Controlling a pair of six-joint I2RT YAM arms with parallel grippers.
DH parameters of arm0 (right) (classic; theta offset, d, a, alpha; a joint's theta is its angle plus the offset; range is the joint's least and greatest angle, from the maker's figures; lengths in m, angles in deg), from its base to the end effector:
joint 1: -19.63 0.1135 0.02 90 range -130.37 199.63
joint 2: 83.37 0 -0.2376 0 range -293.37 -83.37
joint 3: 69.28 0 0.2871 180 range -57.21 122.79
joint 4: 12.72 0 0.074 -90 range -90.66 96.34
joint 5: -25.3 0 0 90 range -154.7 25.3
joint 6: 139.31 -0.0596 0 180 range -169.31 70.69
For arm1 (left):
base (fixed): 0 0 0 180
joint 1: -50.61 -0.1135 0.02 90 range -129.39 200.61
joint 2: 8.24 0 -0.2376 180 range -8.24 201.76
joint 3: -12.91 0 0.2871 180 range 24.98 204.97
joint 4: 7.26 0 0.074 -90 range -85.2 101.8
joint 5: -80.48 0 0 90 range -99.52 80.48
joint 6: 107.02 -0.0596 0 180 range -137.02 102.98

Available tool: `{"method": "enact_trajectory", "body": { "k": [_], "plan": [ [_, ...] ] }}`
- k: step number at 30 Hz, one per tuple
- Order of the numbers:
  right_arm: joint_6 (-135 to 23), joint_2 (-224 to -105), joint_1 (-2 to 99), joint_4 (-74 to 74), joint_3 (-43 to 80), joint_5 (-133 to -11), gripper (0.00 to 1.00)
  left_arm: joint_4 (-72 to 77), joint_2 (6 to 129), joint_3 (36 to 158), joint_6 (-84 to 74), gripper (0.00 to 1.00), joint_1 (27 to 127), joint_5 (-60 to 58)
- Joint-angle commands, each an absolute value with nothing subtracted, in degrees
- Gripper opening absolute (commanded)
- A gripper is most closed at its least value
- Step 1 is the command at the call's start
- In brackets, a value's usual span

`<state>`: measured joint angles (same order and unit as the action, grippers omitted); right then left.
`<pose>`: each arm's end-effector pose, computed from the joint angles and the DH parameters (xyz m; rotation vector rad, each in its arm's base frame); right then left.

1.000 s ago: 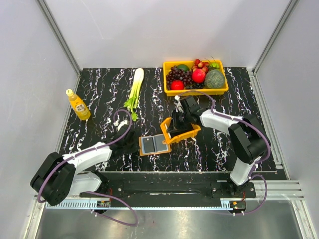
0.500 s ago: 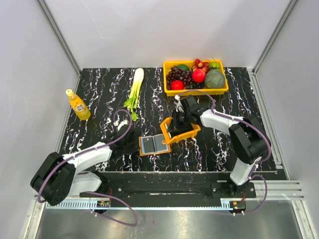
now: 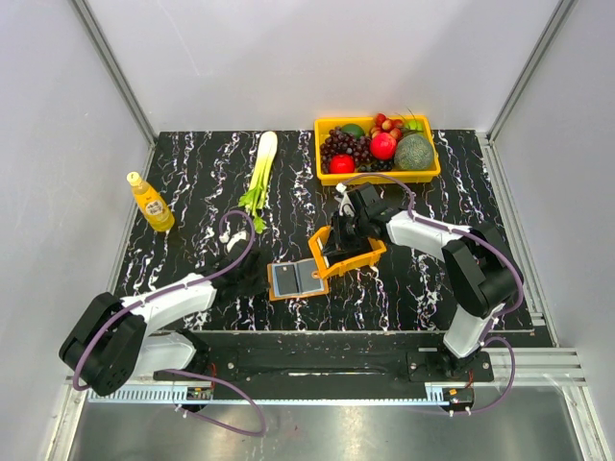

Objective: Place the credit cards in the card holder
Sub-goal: Pick up the credit card from the storage box.

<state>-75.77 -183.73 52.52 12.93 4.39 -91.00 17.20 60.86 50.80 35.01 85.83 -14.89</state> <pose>0.3191 0.2378 0.1174 -0.3559 2.6079 0.9756 0.2123 -0.1431 0.0766 -0.4183 2.5728 -0.4669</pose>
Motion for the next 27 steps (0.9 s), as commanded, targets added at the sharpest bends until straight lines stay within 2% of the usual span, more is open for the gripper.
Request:
{"method": "enact_trajectory", "body": {
  "k": [1, 3, 9, 12, 14, 16, 18, 19, 22, 27],
  "plan": [
    [-77.00, -183.48, 53.30, 10.95, 5.89, -97.48, 0.12, 19.30, 62.86, 50.73, 34.13, 0.00, 86.11, -13.04],
    [-77.17, -183.66, 53.21, 10.69, 5.98, -98.35, 0.09, 19.13, 62.95, 50.90, 34.13, 0.00, 86.11, -12.95],
    [-77.61, -184.71, 53.21, 9.36, 5.80, -101.26, 0.16, 19.21, 63.21, 50.90, 34.04, 0.00, 86.11, -12.77],
    [-77.96, -185.15, 53.21, 9.37, 5.63, -100.47, 0.13, 19.21, 63.30, 50.90, 33.96, 0.00, 86.11, -12.86],
    [-77.53, -185.33, 53.30, 9.01, 5.45, -101.00, 0.00, 19.21, 63.39, 51.08, 33.87, 0.00, 86.11, -12.77],
    [-77.88, -185.41, 53.21, 9.01, 5.36, -100.65, 0.03, 19.13, 63.48, 50.99, 33.96, 0.00, 86.11, -12.86],
    [-77.96, -185.42, 53.21, 9.01, 5.37, -100.12, 0.00, 19.21, 63.56, 51.08, 33.78, 0.00, 86.11, -12.77],
    [-78.05, -185.15, 53.21, 9.01, 5.19, -99.86, 0.01, 19.30, 63.56, 51.08, 33.87, 0.00, 86.11, -12.69],
    [-77.44, -183.92, 53.30, 9.98, 5.19, -98.10, 0.14, 19.39, 63.21, 50.99, 33.87, 0.00, 86.11, -12.95],
    [-77.26, -184.54, 53.21, 10.07, 5.71, -99.68, 0.18, 19.48, 63.12, 50.90, 33.78, 0.00, 86.03, -13.04]
  ]
}}
